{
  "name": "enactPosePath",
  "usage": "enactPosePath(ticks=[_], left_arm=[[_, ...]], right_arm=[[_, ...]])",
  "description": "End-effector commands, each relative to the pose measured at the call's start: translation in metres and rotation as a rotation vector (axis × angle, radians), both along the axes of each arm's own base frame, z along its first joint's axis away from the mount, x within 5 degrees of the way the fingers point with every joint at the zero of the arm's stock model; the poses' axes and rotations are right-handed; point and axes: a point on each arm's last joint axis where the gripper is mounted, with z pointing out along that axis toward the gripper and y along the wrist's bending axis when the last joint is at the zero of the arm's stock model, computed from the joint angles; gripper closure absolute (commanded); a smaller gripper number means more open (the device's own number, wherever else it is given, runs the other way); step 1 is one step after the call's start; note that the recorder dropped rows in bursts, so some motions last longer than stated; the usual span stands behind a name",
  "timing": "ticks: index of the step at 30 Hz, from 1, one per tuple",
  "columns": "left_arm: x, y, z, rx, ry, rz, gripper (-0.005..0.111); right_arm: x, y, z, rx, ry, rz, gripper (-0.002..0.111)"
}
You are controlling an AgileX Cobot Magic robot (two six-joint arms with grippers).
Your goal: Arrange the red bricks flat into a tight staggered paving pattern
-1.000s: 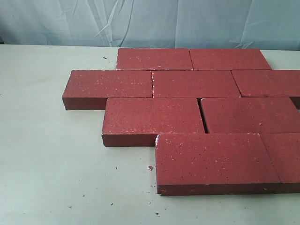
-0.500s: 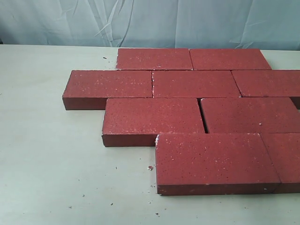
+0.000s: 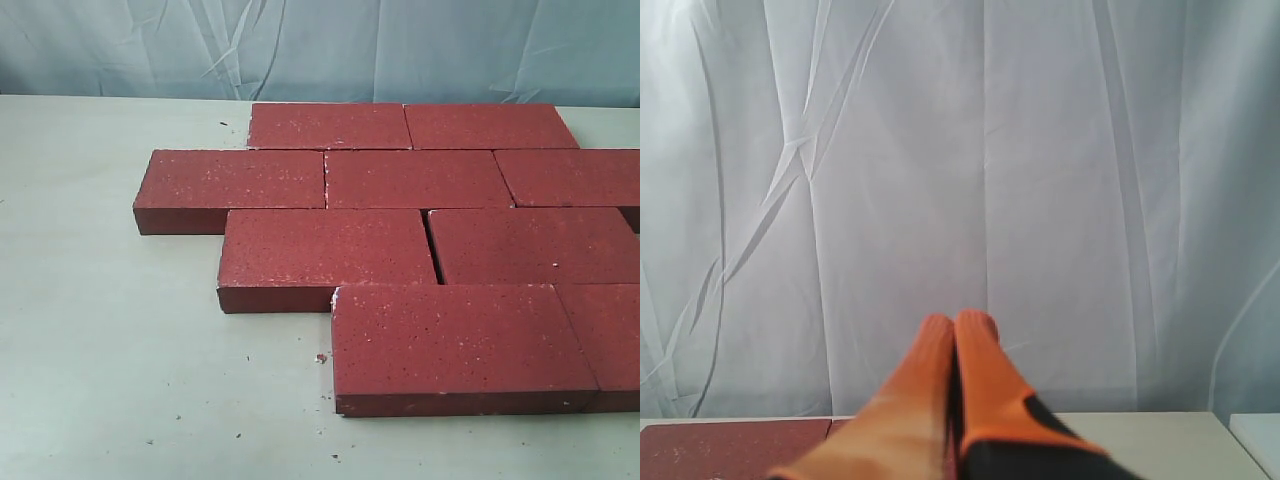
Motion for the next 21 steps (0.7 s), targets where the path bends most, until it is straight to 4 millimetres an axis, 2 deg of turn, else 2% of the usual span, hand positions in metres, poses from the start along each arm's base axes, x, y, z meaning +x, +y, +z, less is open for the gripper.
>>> enactPosePath(ticks=[1, 11, 21], left_arm=[[-0.002, 0.000, -0.014, -0.007, -0.002, 0.001, 0.107], [0.003, 0.000, -0.047, -0.009, 0.098, 0.002, 0.107], [0.003, 0.000, -0.052, -0.011, 0.148, 0.005, 0.107]], right_arm=[[0.000, 0.000, -0.001, 0.000, -0.004, -0.005, 0.109], [0.000, 0.000, -0.001, 0.000, -0.004, -0.005, 0.109], [0.000, 0.000, -0.001, 0.001, -0.004, -0.005, 0.109]])
